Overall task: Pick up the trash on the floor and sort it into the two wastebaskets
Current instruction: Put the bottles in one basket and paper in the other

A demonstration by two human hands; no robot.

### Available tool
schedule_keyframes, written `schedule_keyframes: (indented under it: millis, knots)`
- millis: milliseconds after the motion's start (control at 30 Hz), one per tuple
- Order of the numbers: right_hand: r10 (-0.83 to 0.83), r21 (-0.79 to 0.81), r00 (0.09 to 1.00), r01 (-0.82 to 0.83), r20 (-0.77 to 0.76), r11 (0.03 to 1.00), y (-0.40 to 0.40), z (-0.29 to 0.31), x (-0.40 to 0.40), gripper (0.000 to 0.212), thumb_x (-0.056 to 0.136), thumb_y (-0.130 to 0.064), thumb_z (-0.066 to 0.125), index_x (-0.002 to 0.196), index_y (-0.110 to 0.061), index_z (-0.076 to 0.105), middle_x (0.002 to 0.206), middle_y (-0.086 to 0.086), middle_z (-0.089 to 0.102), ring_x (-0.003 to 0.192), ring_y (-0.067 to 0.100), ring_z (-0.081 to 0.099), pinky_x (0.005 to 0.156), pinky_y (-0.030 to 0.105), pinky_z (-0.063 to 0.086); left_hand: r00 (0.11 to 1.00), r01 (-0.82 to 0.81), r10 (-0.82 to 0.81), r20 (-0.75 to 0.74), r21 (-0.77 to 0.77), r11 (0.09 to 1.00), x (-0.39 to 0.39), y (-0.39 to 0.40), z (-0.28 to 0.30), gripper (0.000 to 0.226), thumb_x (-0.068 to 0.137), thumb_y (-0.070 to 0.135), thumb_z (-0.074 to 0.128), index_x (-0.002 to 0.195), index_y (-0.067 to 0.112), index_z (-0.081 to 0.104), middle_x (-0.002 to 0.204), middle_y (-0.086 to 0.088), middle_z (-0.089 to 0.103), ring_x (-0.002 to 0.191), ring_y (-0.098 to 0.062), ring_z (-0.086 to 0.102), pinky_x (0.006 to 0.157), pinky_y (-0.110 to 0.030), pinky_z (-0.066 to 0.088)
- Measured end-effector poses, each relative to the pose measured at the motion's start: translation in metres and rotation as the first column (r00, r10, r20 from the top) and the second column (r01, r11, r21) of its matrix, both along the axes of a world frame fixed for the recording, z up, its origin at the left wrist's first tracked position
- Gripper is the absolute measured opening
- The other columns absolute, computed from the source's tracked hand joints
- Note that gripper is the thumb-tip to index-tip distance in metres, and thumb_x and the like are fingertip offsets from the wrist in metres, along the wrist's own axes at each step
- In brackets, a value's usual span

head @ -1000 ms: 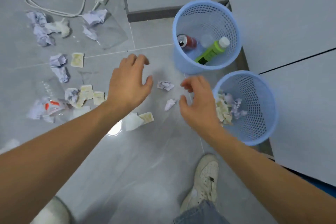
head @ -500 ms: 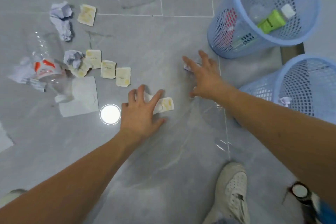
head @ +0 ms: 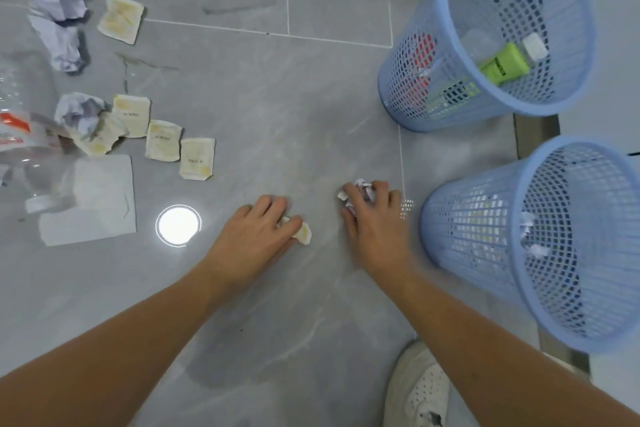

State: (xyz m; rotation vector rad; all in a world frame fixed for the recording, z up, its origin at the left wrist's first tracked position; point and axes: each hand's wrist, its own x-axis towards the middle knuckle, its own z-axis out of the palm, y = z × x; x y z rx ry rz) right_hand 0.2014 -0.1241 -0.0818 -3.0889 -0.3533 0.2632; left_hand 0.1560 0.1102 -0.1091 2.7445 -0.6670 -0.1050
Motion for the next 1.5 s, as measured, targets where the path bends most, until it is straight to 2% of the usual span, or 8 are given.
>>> schedule_keyframes:
  millis: [133,300,467,567,733,933,1133,1500]
  knots:
    - [-0.113,0.128,0.992,0.118,-0.05,0.985,0.014,-0.001,-0.01,0.026,0.105,-0.041,0.047,0.122,-0.025,0.059,0.117,0.009,0.046,0.1,0.03,0.052,0.067,0.042,0.055,0.992,0.034,-0.044,-0.117,-0.085,0.996,0.003,0.004,0.0,0.013,0.099,0.025,0.055,0.109,0.017,0.051,0.106,-0.009,0.057,0.089,-0.031,0.059,0.051,-0.038,0.048]
    - [-0.145,0.379,0.983,0.178,-0.113,0.908,0.01,0.057,-0.021,0.021,0.101,-0.033,0.053,0.12,-0.023,0.057,0.113,0.006,0.043,0.092,0.028,0.059,0.071,0.044,0.056,0.943,-0.249,0.182,-0.279,-0.231,0.941,0.01,-0.007,0.066,0.014,0.096,0.034,0.056,0.096,0.021,0.049,0.086,0.008,0.054,0.071,-0.033,0.061,0.053,-0.034,0.042]
    - [-0.385,0.616,0.923,0.289,0.026,0.733,-0.015,0.19,-0.028,0.017,0.103,-0.022,0.056,0.119,-0.017,0.058,0.112,0.003,0.044,0.083,0.007,0.049,0.075,0.014,0.04,0.9,-0.399,0.315,-0.3,-0.284,0.872,0.03,-0.06,0.201,0.02,0.087,0.026,0.063,0.082,0.021,0.044,0.062,0.008,0.045,0.058,-0.027,0.048,0.048,-0.027,0.024]
    - [-0.515,0.632,0.853,0.355,0.081,0.688,-0.056,0.25,-0.032,0.021,0.103,-0.021,0.057,0.124,-0.016,0.058,0.116,0.006,0.047,0.09,0.013,0.052,0.079,0.017,0.043,0.927,-0.345,0.259,-0.271,-0.348,0.871,0.046,-0.109,0.274,0.02,0.088,0.029,0.063,0.081,0.023,0.045,0.068,0.006,0.048,0.06,-0.019,0.044,0.05,-0.031,0.029]
    - [-0.718,0.597,0.687,0.625,-0.113,0.503,-0.131,0.29,-0.031,0.025,0.104,-0.03,0.055,0.128,-0.024,0.056,0.119,0.002,0.047,0.093,0.013,0.059,0.087,0.035,0.054,0.959,-0.174,0.067,-0.274,-0.386,0.906,0.071,-0.212,0.327,0.02,0.093,0.038,0.057,0.09,0.025,0.041,0.091,0.006,0.052,0.083,-0.017,0.049,0.062,-0.033,0.035]
    - [-0.673,0.378,0.652,0.755,-0.349,0.536,-0.186,0.289,-0.031,0.046,0.106,-0.047,0.042,0.15,-0.036,0.044,0.139,0.012,0.043,0.115,0.025,0.055,0.098,0.032,0.041,0.912,-0.13,0.059,-0.407,-0.15,0.98,0.063,-0.269,0.321,0.053,0.085,0.061,0.056,0.127,0.028,0.053,0.137,-0.005,0.043,0.123,-0.028,0.042,0.081,-0.042,0.048]
    - [-0.546,0.358,0.771,0.637,-0.328,0.683,-0.133,0.319,-0.047,0.04,0.105,-0.028,0.049,0.145,-0.028,0.052,0.138,0.014,0.045,0.119,0.035,0.055,0.096,0.039,0.043,0.911,-0.278,0.202,-0.361,-0.174,0.945,0.012,-0.172,0.362,0.045,0.09,0.05,0.052,0.127,0.024,0.054,0.126,-0.001,0.05,0.114,-0.022,0.05,0.066,-0.038,0.052]
    - [-0.125,0.56,0.903,0.358,-0.41,0.747,0.182,0.389,-0.054,0.019,0.099,-0.019,0.057,0.115,-0.027,0.064,0.108,0.0,0.059,0.099,0.018,0.062,0.087,0.033,0.047,0.669,-0.673,0.653,-0.355,0.083,0.735,-0.074,0.162,0.449,0.032,0.091,0.046,0.052,0.117,0.028,0.057,0.111,0.007,0.057,0.11,-0.018,0.053,0.071,-0.035,0.05]
